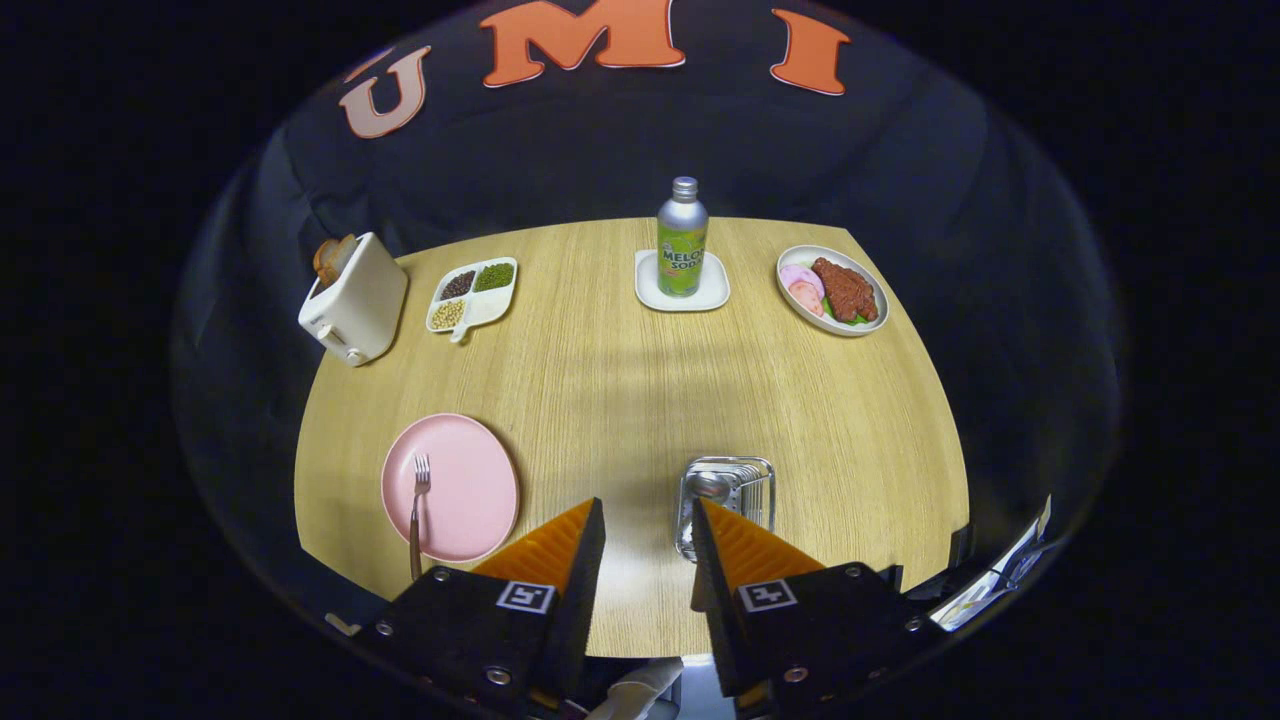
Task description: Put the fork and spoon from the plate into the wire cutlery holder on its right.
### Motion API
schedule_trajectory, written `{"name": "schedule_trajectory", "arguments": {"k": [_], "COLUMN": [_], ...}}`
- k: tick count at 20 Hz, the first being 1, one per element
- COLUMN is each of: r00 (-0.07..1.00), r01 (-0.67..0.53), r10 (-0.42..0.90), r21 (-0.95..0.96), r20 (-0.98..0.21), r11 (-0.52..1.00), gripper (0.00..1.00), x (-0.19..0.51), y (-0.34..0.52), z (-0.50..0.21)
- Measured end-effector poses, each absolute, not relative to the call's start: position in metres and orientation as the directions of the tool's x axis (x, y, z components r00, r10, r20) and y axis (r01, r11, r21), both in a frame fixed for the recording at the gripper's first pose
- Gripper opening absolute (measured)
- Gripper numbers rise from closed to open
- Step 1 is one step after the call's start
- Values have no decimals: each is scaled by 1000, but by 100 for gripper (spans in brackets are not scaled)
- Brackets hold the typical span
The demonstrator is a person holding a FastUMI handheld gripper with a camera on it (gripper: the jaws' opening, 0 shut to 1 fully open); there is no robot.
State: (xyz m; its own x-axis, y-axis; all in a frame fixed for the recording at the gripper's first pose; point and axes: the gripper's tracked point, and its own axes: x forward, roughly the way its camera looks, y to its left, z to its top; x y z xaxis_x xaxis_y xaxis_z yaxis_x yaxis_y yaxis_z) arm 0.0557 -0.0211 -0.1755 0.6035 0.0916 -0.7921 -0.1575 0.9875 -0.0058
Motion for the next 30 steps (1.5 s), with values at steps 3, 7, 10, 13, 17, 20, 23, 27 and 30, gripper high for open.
{"name": "schedule_trajectory", "arguments": {"k": [3, 7, 10, 13, 17, 20, 23, 27, 30], "r00": [644, 673, 686, 685, 716, 718, 695, 674, 669], "r01": [-182, -211, -231, -259, -270, -302, -358, -415, -447], "r10": [87, 94, 138, 173, 183, 203, 237, 276, 281], "r21": [-42, -69, -34, -14, -26, -35, -40, -42, -71], "r20": [-760, -734, -714, -708, -674, -665, -679, -685, -688], "r11": [982, 975, 972, 966, 963, 953, 933, 909, 892], "gripper": [67, 95, 99, 98, 99, 99, 99, 99, 99], "x": [55, 49, 45, 39, 37, 32, 24, 15, 13], "y": [-6, 16, 44, 65, 93, 121, 148, 186, 206], "z": [-167, -164, -168, -176, -192, -206, -221, -244, -265]}}
